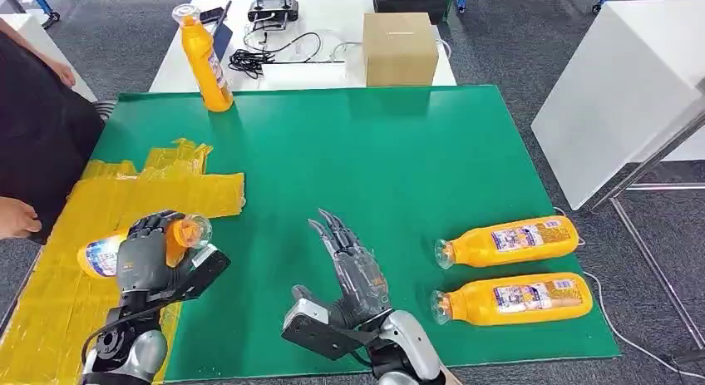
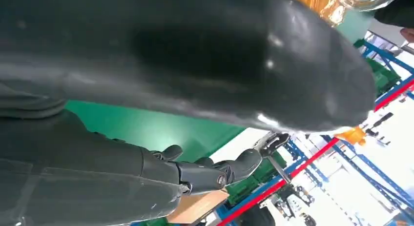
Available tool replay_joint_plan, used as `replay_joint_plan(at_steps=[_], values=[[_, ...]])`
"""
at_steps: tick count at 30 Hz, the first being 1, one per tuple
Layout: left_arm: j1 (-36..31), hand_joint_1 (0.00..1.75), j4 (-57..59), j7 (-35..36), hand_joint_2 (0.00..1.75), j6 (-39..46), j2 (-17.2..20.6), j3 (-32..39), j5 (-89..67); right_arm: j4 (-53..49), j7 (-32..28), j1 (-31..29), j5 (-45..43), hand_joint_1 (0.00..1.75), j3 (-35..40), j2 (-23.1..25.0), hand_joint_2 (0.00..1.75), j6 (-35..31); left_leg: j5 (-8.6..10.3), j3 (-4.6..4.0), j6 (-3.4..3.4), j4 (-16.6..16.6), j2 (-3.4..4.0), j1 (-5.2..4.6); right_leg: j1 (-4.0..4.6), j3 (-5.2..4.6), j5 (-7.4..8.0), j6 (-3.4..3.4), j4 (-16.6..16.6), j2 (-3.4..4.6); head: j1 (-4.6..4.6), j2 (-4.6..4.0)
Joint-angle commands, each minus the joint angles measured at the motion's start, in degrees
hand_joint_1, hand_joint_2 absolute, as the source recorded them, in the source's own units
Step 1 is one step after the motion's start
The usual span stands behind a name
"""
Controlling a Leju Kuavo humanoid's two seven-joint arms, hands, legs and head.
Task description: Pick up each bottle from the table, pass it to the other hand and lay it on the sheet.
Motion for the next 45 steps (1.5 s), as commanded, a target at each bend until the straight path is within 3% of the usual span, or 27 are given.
replay_joint_plan(at_steps=[1, 17, 18, 19, 20, 26, 27, 39, 43, 45], values=[[-2.6, 1.75, 4.7, 0.3, 1.75, -0.4, 0.7, -1.0, 0.1, 0.1, -0.2, -0.6, -0.3, 0.00, -0.8, -1.3, 0.00, 0.4, -0.03, 0.17, -0.04, -0.1, -0.06, 0.02, 0.02, 0.20, -0.05, 0.01, -0.1, -0.08, -0.02, 0.00], [-2.1, 1.75, 9.8, 2.8, 1.75, -8.3, 2.3, -4.2, -5.5, -0.2, 0.8, -2.4, -1.3, 0.00, 0.7, -0.8, 0.00, 4.0, -0.06, 0.27, -0.05, -0.1, 0.04, 0.03, 0.03, 0.30, -0.04, 0.01, -0.1, 0.01, 0.00, 0.00], [-2.0, 1.26, 9.9, 2.7, 1.75, -9.6, 2.5, -5.3, -5.9, 0.2, 0.9, -2.6, -1.3, 0.00, 0.7, -0.6, 0.00, 4.2, -0.09, 0.34, -0.06, -0.1, 0.05, 0.04, 0.04, 0.37, -0.07, 0.01, -0.1, 0.01, -0.02, 0.00], [-1.9, 0.00, 9.9, 2.7, 0.00, -10.0, 2.8, -5.9, -5.9, 0.4, 0.9, -2.6, -1.3, 0.00, 0.6, -0.4, 0.00, 4.3, -0.04, 0.23, -0.04, -0.1, 0.04, 0.00, 0.01, 0.24, -0.03, 0.01, -0.1, 0.02, 0.00, 0.00], [-1.0, 0.00, 9.4, 2.1, 0.00, -13.2, 4.0, -7.3, -5.6, 0.6, 1.1, -2.4, -1.2, 0.00, 0.4, -0.2, 0.00, 4.7, -0.09, 0.33, -0.05, -0.1, 0.08, 0.04, 0.04, 0.36, -0.06, 0.01, -0.1, 0.05, -0.02, 0.00], [0.7, 0.00, 8.0, 1.3, 0.00, -14.1, 5.5, -7.7, -4.8, 0.5, 0.8, -2.0, -0.4, 0.00, 0.1, 0.0, 0.00, 5.1, -0.07, 0.18, -0.03, -0.1, 0.08, 0.01, 0.02, 0.21, -0.04, 0.01, -0.1, 0.08, 0.00, 0.00], [0.7, 0.00, 7.7, 1.5, 0.00, -14.1, 5.6, -7.9, -5.1, 0.5, 0.8, -2.0, -0.3, 0.00, 0.0, 0.1, 0.00, 5.1, -0.21, 0.47, -0.07, -0.1, 0.16, 0.07, 0.08, 0.52, -0.13, 0.01, -0.1, 0.14, 0.00, 0.00], [1.3, 0.00, 6.0, 0.6, 0.00, -13.9, 4.7, -7.7, -4.1, 0.1, 0.7, -1.5, 0.6, 0.00, -0.7, 0.0, 0.00, 5.1, -0.07, 0.20, -0.03, -0.1, 0.03, 0.02, 0.03, 0.25, -0.04, 0.01, -0.1, 0.04, -0.02, 0.00], [1.8, 0.00, 4.0, -2.4, 0.00, -12.8, 3.8, -7.5, 0.0, -0.7, 0.6, -0.7, 1.5, 0.00, -1.3, -0.3, 0.00, 4.9, -0.08, 0.21, -0.02, 0.0, -0.01, 0.03, 0.04, 0.28, -0.06, 0.02, -0.1, -0.01, -0.02, 0.00], [2.9, 0.00, 0.2, -7.9, 0.00, -10.9, 1.7, -5.3, 9.3, -2.0, 0.2, 0.5, 2.7, 0.00, -1.9, -0.8, 0.00, 4.3, -0.16, 0.33, -0.03, 0.0, -0.01, 0.07, 0.07, 0.43, -0.12, 0.04, -0.1, -0.01, -0.02, 0.00]])
